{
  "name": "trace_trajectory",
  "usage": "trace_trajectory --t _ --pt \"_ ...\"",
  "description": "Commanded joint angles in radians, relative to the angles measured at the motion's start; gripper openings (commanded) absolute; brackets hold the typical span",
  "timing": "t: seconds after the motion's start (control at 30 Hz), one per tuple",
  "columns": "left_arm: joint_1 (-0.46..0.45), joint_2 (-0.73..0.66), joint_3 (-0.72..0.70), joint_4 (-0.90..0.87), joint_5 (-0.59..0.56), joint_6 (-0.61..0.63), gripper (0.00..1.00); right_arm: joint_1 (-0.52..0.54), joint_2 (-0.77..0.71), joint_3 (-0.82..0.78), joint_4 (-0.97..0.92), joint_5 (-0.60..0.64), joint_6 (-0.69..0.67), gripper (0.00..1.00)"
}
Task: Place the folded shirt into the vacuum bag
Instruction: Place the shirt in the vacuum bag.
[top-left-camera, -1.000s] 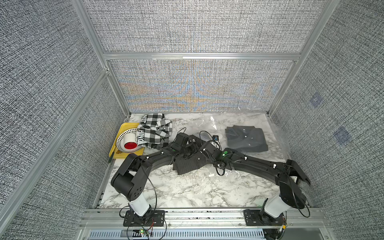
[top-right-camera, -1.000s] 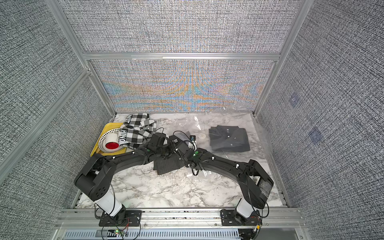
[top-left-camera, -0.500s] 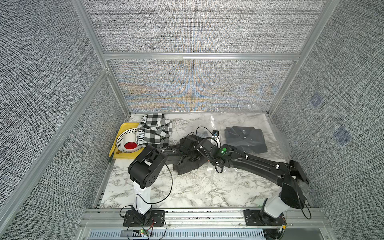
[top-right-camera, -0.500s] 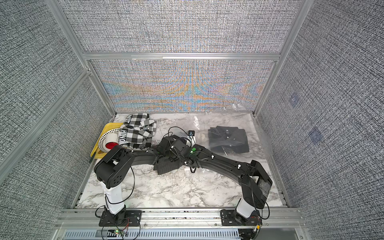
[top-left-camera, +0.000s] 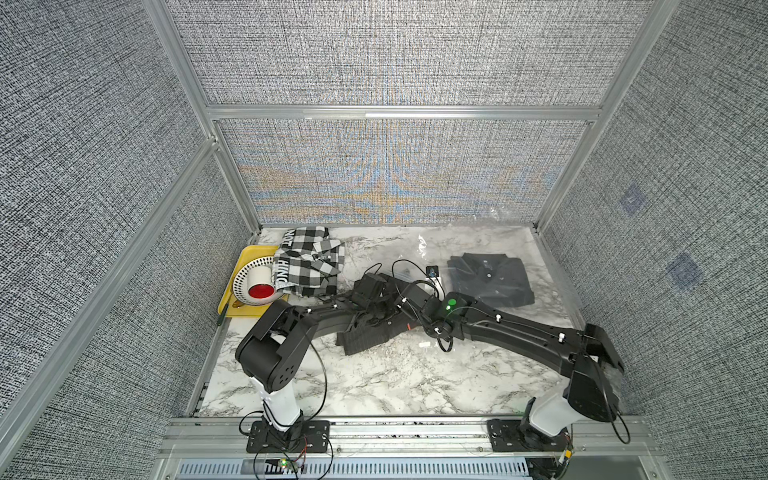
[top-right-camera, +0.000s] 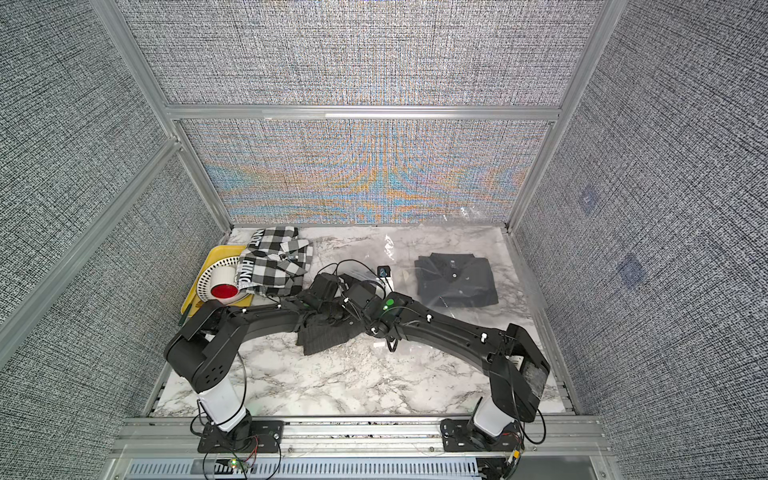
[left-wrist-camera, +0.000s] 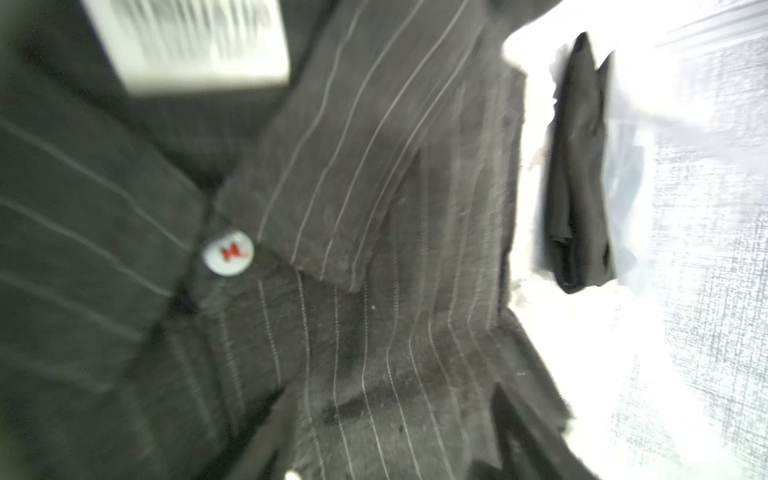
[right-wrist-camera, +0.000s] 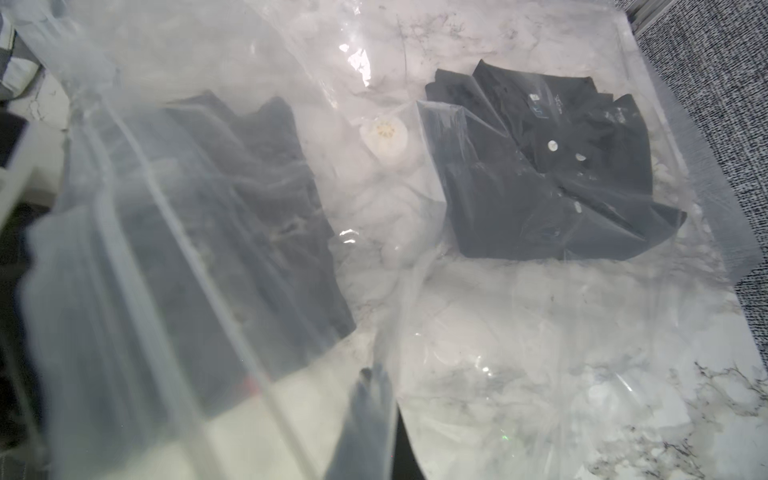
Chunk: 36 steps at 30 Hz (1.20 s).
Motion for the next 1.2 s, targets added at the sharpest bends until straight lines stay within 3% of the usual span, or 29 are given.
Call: trace_trajectory --t 0.0,0.17,0.27,0.6,0.67,0.77,0.9,1.0,1.17 --pt "-0.004 -0.050 0.056 -0.165 -0.044 0.069 0.92 0.012 0.001 -0.011 0.028 -0.027 0.020 0.00" --pt "-0.041 0.009 0.160 -0.291 -0.127 0.165 0.94 0.030 0.031 0.000 0.026 -0.032 0.080 0.00" --pt "-0.090 0.060 0.198 -0.331 -0.252 0.246 0.92 0.032 0.042 0.011 0.009 -0.021 0.104 0.00" --pt "-0.190 0.113 0.191 -0.113 -0.569 0.557 0.99 0.005 -0.041 -0.064 0.096 -0.081 0.103 0.00" --pt "-0.213 0.148 0.201 -0.064 -0.582 0.636 1.00 -0.001 -0.052 -0.079 0.118 -0.099 0.097 0.00" --pt "-0.216 0.224 0.262 -0.045 -0.474 0.710 1.00 -0.002 -0.047 -0.076 0.116 -0.107 0.096 0.00" --pt "-0.216 0.353 0.422 -0.189 -0.464 0.738 0.99 -0.001 -0.043 -0.078 0.118 -0.123 0.094 0.00" --pt "-0.211 0.405 0.486 -0.281 -0.508 0.727 0.91 -0.001 -0.044 -0.084 0.120 -0.127 0.094 0.00" --pt "-0.209 0.419 0.459 -0.298 -0.548 0.701 0.68 0.000 -0.047 -0.094 0.122 -0.126 0.092 0.00"
